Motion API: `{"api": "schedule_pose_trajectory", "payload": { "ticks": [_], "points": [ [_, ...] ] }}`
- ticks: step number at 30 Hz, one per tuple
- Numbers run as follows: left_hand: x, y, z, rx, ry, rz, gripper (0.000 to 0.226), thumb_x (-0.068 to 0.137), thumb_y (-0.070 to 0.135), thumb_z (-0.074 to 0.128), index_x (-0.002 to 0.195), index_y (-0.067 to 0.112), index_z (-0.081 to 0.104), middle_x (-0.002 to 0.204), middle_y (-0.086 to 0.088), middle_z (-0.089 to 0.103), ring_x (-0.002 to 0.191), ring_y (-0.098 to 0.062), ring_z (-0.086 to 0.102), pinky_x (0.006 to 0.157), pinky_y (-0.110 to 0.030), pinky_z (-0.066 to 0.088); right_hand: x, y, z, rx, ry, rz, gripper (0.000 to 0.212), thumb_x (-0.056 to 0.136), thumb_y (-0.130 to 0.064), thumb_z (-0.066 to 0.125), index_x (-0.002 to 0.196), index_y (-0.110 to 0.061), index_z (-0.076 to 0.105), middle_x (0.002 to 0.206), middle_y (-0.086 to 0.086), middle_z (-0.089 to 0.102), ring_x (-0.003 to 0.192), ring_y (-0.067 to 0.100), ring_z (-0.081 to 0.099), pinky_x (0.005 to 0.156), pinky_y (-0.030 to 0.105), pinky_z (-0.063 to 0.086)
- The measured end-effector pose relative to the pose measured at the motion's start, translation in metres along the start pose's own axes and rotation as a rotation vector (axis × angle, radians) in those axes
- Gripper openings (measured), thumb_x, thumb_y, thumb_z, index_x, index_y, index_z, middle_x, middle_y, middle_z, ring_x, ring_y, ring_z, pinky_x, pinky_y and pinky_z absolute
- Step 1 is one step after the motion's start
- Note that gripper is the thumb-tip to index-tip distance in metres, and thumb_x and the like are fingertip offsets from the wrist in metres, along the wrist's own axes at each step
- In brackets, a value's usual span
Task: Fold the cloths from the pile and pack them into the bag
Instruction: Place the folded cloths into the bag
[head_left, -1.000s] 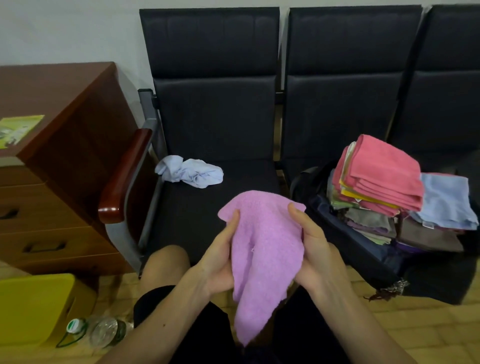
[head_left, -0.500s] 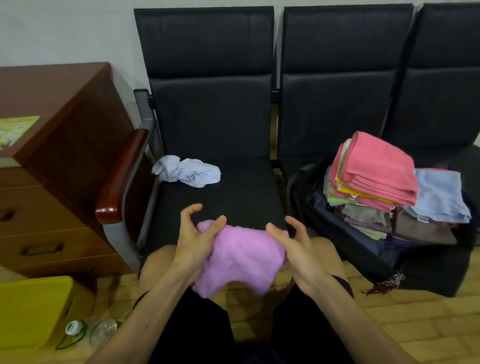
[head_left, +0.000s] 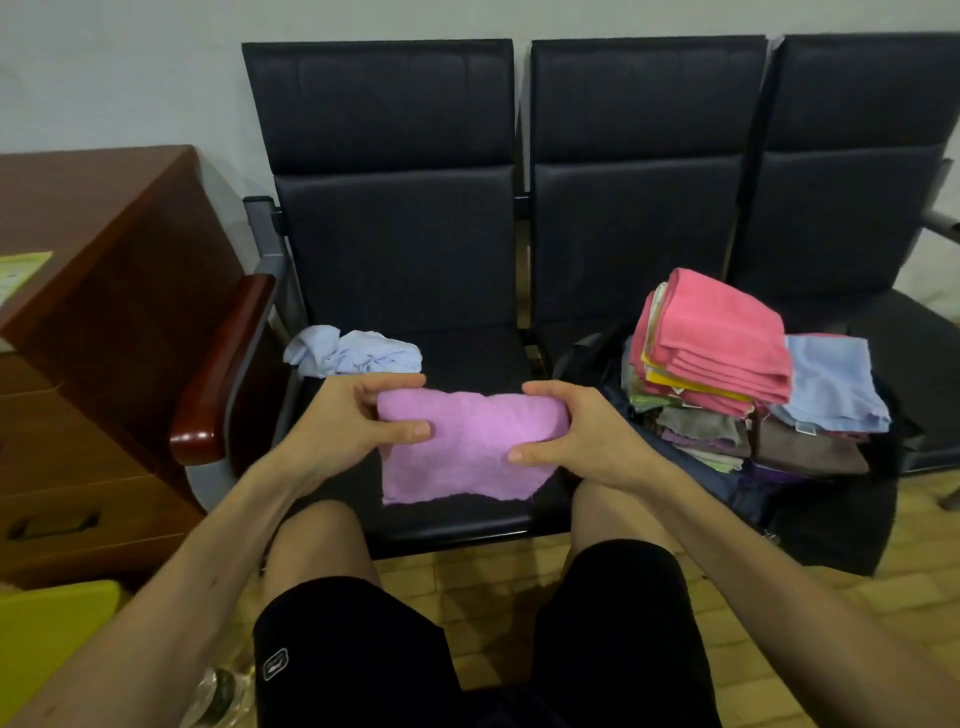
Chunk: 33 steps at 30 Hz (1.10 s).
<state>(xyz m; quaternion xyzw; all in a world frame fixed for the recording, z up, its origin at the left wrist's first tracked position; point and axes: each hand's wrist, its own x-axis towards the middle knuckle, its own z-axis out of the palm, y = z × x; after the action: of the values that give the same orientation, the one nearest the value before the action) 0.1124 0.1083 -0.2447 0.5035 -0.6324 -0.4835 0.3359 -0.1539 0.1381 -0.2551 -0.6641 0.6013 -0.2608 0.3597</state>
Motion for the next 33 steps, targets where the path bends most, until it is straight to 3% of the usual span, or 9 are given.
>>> {"api": "schedule_pose_trajectory", "payload": {
  "ticks": [4, 7, 10, 16, 20, 24, 26, 29, 33],
  "points": [
    [0.001, 0.003, 0.001, 0.259, 0.021, 0.045, 0.066, 0.064, 0.023, 0.088, 0.125, 0.03, 0.063, 0.11, 0.024, 0.061, 0.099, 0.003, 0.062, 0.074, -0.009, 0.05, 0.0, -0.006, -0.008, -0.235, 0.03, -0.029, 0.073, 0.074, -0.035, 0.085, 0.138, -0.014, 0.055, 0.136, 0.002, 0.058, 0.123, 0.019, 0.054, 0.103, 0.037, 0.046],
    [0.001, 0.0, 0.006, 0.492, 0.138, 0.11, 0.059, 0.072, 0.026, 0.087, 0.127, 0.024, 0.066, 0.108, 0.018, 0.062, 0.096, 0.003, 0.057, 0.08, -0.011, 0.042, 0.002, -0.01, -0.01, -0.336, 0.069, -0.063, 0.043, 0.084, -0.034, 0.077, 0.12, -0.013, 0.068, 0.107, -0.002, 0.068, 0.1, 0.015, 0.064, 0.083, 0.027, 0.049],
    [-0.002, 0.005, 0.012, 0.575, 0.198, 0.18, 0.036, 0.078, 0.025, 0.084, 0.112, 0.021, 0.074, 0.089, 0.02, 0.062, 0.079, 0.007, 0.057, 0.066, -0.005, 0.037, 0.002, -0.009, -0.013, -0.403, 0.084, -0.074, 0.027, 0.088, -0.04, 0.071, 0.092, -0.013, 0.071, 0.073, -0.01, 0.059, 0.069, 0.006, 0.058, 0.063, 0.019, 0.04],
    [-0.002, 0.014, 0.011, 0.582, 0.092, 0.27, 0.019, 0.079, 0.03, 0.081, 0.078, 0.041, 0.065, 0.09, 0.008, 0.059, 0.085, -0.007, 0.056, 0.072, -0.022, 0.044, -0.007, 0.004, -0.025, -0.304, 0.05, -0.087, 0.026, 0.089, -0.04, 0.069, 0.069, -0.025, 0.06, 0.068, -0.009, 0.057, 0.063, 0.007, 0.056, 0.063, 0.023, 0.039],
    [-0.003, 0.036, 0.019, 0.271, -0.033, 0.272, 0.015, 0.083, 0.037, 0.072, 0.096, 0.031, 0.069, 0.11, 0.014, 0.063, 0.104, -0.004, 0.061, 0.084, -0.021, 0.053, -0.025, 0.011, -0.046, -0.038, 0.01, -0.112, 0.015, 0.088, -0.033, 0.07, 0.098, -0.022, 0.071, 0.104, -0.006, 0.065, 0.093, 0.004, 0.062, 0.082, 0.024, 0.052],
    [0.0, 0.06, 0.044, -0.198, -0.096, 0.129, 0.018, 0.095, 0.024, 0.058, 0.11, 0.023, 0.067, 0.102, 0.009, 0.074, 0.097, -0.01, 0.07, 0.08, -0.025, 0.059, -0.054, 0.01, -0.048, 0.812, 0.008, -0.045, 0.036, 0.07, -0.044, 0.081, 0.1, -0.025, 0.076, 0.103, 0.0, 0.076, 0.098, 0.018, 0.071, 0.079, 0.03, 0.059],
    [0.007, 0.072, 0.06, -0.29, -0.016, 0.094, 0.015, 0.098, 0.022, 0.057, 0.107, 0.02, 0.069, 0.096, 0.007, 0.076, 0.094, -0.011, 0.07, 0.076, -0.023, 0.058, -0.064, 0.019, -0.029, 1.001, -0.031, 0.081, 0.066, 0.043, -0.048, 0.096, 0.099, -0.021, 0.074, 0.101, 0.005, 0.076, 0.092, 0.021, 0.072, 0.079, 0.043, 0.059],
    [0.019, 0.086, 0.089, -0.297, 0.025, -0.018, 0.02, 0.1, 0.034, 0.054, 0.094, 0.023, 0.069, 0.072, 0.018, 0.074, 0.071, 0.002, 0.069, 0.06, -0.011, 0.051, -0.078, 0.03, -0.012, 0.97, -0.054, 0.136, 0.047, 0.067, -0.022, 0.085, 0.111, -0.021, 0.07, 0.111, 0.009, 0.074, 0.1, 0.03, 0.069, 0.091, 0.068, 0.048],
    [0.034, 0.072, 0.132, -0.68, -0.211, -0.332, 0.053, 0.088, 0.055, 0.062, 0.119, 0.013, 0.07, 0.115, -0.008, 0.074, 0.106, -0.023, 0.071, 0.097, -0.041, 0.049, -0.089, 0.037, -0.051, 1.142, 0.19, 0.139, 0.049, 0.075, -0.016, 0.076, 0.121, -0.007, 0.061, 0.099, 0.006, 0.077, 0.087, 0.021, 0.074, 0.067, 0.034, 0.06]
  ]
}}
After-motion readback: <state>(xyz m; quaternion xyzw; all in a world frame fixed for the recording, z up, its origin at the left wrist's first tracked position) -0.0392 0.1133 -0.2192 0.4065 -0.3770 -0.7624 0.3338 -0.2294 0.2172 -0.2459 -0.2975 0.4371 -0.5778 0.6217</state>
